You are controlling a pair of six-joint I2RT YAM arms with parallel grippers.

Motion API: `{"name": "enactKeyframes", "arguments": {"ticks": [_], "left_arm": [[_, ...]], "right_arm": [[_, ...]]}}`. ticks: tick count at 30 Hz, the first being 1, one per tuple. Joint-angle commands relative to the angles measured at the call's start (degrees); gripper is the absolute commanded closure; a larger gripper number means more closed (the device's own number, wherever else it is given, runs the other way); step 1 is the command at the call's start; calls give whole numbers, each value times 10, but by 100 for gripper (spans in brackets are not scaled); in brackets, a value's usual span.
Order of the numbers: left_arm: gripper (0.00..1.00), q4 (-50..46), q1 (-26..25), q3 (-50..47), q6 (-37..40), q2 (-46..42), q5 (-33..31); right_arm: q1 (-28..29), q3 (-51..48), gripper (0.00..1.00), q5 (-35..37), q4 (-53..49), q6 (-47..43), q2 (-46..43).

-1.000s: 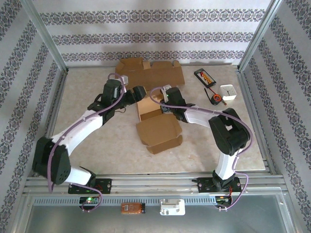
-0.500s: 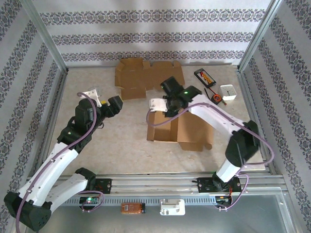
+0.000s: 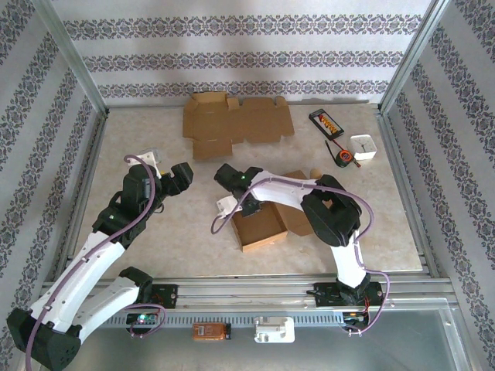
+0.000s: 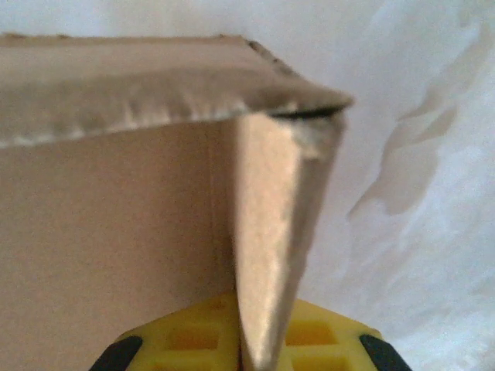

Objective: Fold the paper box

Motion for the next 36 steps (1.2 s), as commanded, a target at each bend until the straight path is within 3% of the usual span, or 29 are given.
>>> {"name": "enactKeyframes", "arguments": {"ticks": [1,6,11,19,28,36], "left_arm": [[16,-1,6,-10,-3,-5,-10],[16,13,7,-11,-6,8,-4],[15,21,7,-11,-9,18,5],[15,15,7,-8,-5,14,3],[15,18,6,-10,-1,11,17],[8,42,7,-1,102,21,199]], "right_arm": [[5,-66,85,21,138,4,24],[12,-115,76,50,197,-19,-19],[10,-121,56,38,170,-36,-73],[-14,-130,38,-3,129,-54,-138],[-81,-71,40,-118,31,-51,-97],[-87,-21,55,-153,33,-39,-31]]}}
